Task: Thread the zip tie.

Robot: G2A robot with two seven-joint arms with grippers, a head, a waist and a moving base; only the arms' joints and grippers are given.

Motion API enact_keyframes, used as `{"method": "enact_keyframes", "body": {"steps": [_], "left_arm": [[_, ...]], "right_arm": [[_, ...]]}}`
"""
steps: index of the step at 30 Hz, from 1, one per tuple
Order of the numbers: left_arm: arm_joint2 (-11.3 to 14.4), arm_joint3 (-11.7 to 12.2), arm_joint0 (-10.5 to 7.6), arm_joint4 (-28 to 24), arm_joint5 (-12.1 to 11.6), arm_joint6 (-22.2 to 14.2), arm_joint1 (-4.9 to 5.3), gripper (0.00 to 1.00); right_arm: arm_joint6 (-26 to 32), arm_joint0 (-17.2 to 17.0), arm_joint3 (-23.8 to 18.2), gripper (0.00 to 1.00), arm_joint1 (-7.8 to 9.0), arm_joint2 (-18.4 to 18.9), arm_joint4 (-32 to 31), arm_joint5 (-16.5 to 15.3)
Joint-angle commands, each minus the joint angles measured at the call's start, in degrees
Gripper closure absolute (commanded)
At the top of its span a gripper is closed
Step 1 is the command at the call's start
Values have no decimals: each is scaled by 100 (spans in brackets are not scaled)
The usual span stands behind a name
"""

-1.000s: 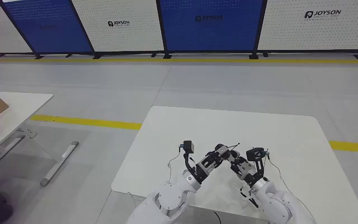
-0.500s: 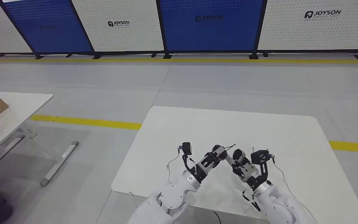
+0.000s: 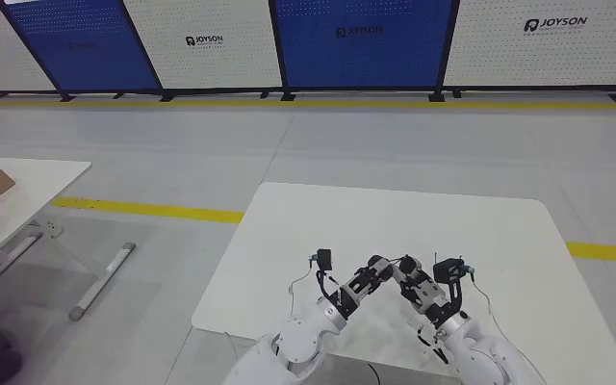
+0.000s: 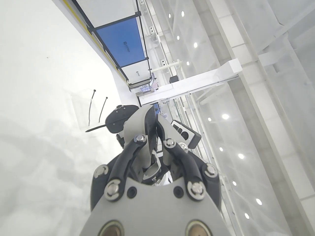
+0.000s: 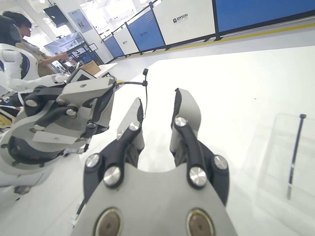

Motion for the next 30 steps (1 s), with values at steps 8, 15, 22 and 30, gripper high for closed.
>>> {"method": "enact_keyframes", "body": {"steps": [8,15,22,30], "left_arm": [[4,18,0,53,0,-25,-9,100],[25,64,-12,83,0,-92,-15,100],[-37,-42,7,47,0,-104,-11,100],[-135,-326,125,63,0,-166,7,100]], "right_arm": [[-2,18,28,93,-11,-14,3,0],[-2,33,46,100,-29,-30,-10,17],[1,65,94,100,-55,-76,-58,83],[-11,100,127,100,-83,-136,-152,142]]}}
